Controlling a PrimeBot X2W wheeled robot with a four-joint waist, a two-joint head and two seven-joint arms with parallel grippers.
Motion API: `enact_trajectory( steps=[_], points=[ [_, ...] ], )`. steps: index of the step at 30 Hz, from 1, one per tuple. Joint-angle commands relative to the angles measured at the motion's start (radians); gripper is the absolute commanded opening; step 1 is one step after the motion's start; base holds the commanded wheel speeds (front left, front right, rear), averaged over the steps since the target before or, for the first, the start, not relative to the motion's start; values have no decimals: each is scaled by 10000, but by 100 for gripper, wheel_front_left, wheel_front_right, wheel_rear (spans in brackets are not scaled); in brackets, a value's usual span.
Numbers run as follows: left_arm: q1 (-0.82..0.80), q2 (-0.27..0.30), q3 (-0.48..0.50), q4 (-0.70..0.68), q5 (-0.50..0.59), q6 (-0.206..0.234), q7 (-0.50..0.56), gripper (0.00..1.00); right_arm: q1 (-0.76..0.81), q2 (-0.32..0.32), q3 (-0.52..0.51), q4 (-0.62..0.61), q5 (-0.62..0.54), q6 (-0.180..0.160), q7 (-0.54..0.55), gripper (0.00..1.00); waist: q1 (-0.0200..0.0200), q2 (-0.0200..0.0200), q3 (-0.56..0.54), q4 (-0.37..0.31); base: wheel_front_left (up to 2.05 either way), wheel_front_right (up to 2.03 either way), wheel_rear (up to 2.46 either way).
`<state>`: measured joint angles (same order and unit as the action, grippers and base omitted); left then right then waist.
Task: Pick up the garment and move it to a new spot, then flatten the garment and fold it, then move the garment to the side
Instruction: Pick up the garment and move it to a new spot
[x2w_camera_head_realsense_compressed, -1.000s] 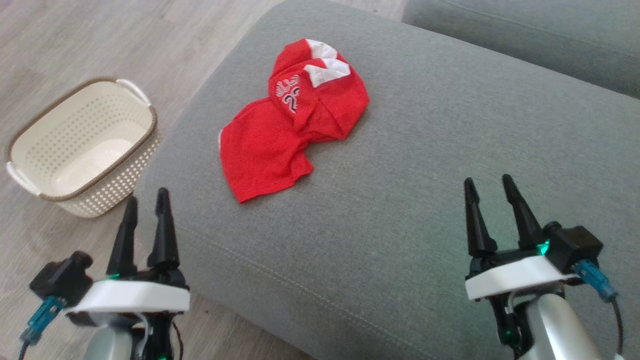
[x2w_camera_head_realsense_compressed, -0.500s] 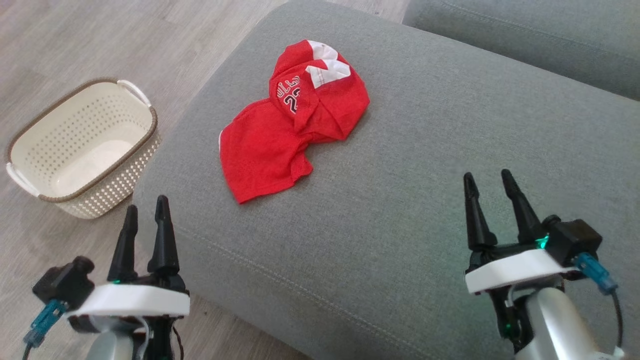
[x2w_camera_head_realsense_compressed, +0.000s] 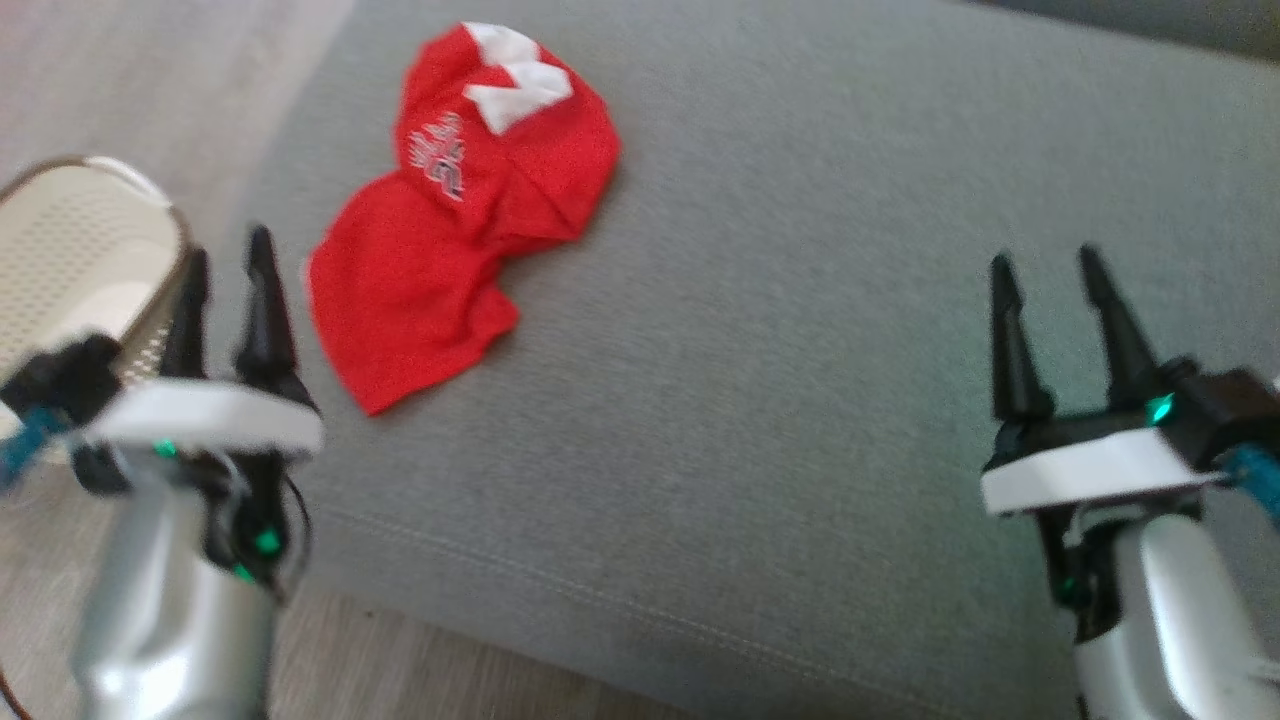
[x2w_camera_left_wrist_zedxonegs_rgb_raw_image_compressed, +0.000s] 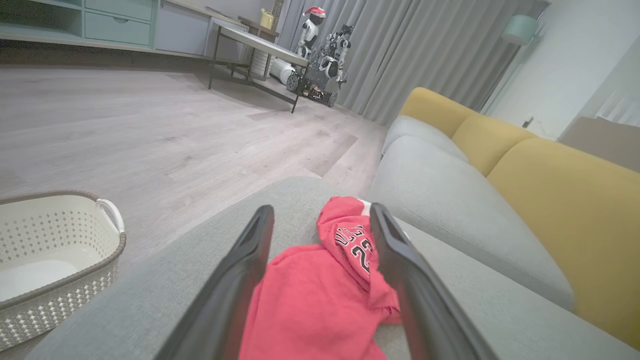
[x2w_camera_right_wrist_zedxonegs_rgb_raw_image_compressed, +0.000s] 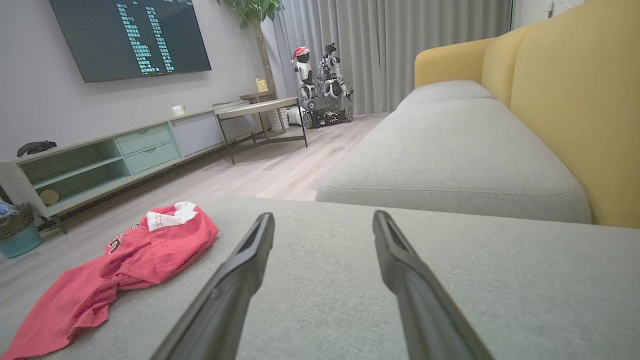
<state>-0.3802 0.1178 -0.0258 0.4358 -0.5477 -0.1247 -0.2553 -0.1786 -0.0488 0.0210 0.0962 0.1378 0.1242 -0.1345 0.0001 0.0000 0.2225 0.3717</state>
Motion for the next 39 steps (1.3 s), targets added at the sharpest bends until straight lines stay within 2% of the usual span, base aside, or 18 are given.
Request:
enact_trajectory(
  steps=[1, 7, 14, 21, 27, 28, 29, 35, 39],
  points=[
    [-749, 577, 174, -22, -123, -56, 53, 100, -448, -14, 103, -533, -145, 65, 72, 100, -1, 0, 691, -650, 0, 0, 0],
    [-2432, 1588, -766, 1459, -619, -58, 798, 100, -762, -14, -309, -1297, -467, 65, 454, 100, -1, 0, 1411, -1325, 0, 0, 0],
    [-3633, 2224, -2044, 2320, -1119, -58, 1080, 100, -860, -14, -324, -1695, -506, 65, 627, 100, -1, 0, 1873, -1862, 0, 0, 0],
    [-4706, 2586, -2977, 3465, -1503, -59, 1099, 100, -908, -14, -274, -1771, -393, 65, 548, 100, -1, 0, 2198, -2307, 0, 0, 0],
    [-5403, 2535, -3467, 4554, -1639, -59, 1117, 100, -999, -14, -165, -1706, -285, 65, 420, 100, -1, 0, 2407, -2586, 0, 0, 0],
    [-5462, 2511, -3597, 4627, -1711, -59, 1139, 46, -1009, -14, -151, -1678, -273, 65, 395, 100, -1, 0, 2421, -2613, 0, 0, 0],
    [-5507, 2513, -3707, 4672, -1783, -59, 1107, 0, -1019, -14, -137, -1645, -257, 65, 370, 100, -1, 0, 2426, -2639, 0, 0, 0],
    [-5667, 2772, -3879, 4545, -2114, -59, 165, 0, -1042, -14, -43, -1285, -48, 65, 127, 100, -1, 0, 2120, -2748, 0, 0, 0],
    [-5487, 2896, -3845, 3506, -2047, -59, -48, 0, -1009, -14, -35, -946, 158, 65, -98, 100, -1, 0, 1614, -2725, 0, 0, 0]
  ],
)
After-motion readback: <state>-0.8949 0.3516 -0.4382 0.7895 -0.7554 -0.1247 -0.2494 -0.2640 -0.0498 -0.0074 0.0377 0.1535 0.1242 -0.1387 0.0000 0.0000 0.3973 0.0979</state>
